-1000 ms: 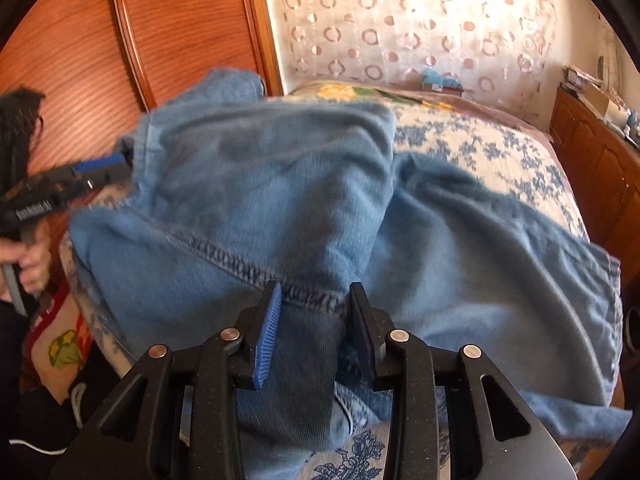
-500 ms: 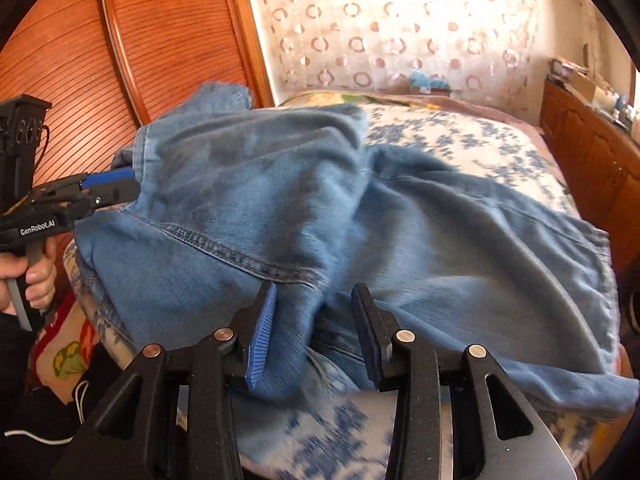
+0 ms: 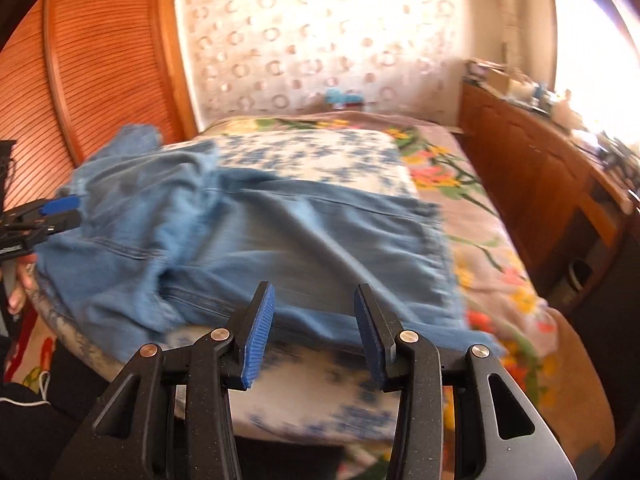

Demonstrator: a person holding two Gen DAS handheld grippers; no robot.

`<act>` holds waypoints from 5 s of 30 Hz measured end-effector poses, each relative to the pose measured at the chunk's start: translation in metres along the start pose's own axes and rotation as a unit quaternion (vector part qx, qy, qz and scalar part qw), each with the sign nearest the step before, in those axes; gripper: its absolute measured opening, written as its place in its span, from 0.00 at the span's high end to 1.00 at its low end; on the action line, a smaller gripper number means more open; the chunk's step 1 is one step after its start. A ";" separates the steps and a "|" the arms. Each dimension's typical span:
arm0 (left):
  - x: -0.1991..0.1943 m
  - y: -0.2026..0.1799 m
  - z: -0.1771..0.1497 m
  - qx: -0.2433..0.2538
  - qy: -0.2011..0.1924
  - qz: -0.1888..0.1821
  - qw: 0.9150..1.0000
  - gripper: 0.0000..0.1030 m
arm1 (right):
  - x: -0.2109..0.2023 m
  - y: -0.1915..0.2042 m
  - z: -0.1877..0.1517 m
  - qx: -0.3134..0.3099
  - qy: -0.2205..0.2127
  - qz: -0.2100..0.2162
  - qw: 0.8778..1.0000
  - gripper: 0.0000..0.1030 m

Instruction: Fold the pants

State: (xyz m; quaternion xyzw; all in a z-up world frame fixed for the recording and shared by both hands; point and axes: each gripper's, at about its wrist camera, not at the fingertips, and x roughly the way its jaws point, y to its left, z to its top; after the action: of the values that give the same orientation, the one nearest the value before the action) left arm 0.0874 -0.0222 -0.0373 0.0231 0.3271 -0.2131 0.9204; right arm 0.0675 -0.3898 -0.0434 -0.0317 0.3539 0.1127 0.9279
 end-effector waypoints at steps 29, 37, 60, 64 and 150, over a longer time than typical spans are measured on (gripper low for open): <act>0.058 -0.122 -0.015 0.126 0.076 -0.034 0.988 0.67 | -0.002 -0.074 -0.047 0.091 0.014 -0.052 0.994 0.55; 0.033 -0.110 -0.014 0.119 0.070 -0.055 0.989 0.96 | -0.004 -0.074 -0.040 0.088 0.007 -0.054 0.995 0.55; 0.024 -0.102 -0.010 0.082 0.070 -0.082 0.991 0.62 | -0.004 -0.069 -0.024 0.078 0.020 -0.056 0.995 0.55; 0.020 -0.099 -0.004 0.072 0.062 -0.085 0.992 0.53 | -0.008 -0.065 -0.034 0.078 0.029 -0.055 0.995 0.55; -0.073 0.083 -0.031 -0.100 -0.031 0.098 0.990 0.32 | 0.010 0.211 0.089 -0.120 -0.022 0.221 0.968 0.60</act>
State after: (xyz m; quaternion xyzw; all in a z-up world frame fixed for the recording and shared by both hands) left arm 0.0528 0.0860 -0.0249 -0.0435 0.3142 -0.0883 0.9443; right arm 0.0835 -0.1706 0.0211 -0.0615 0.3155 0.3569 0.8771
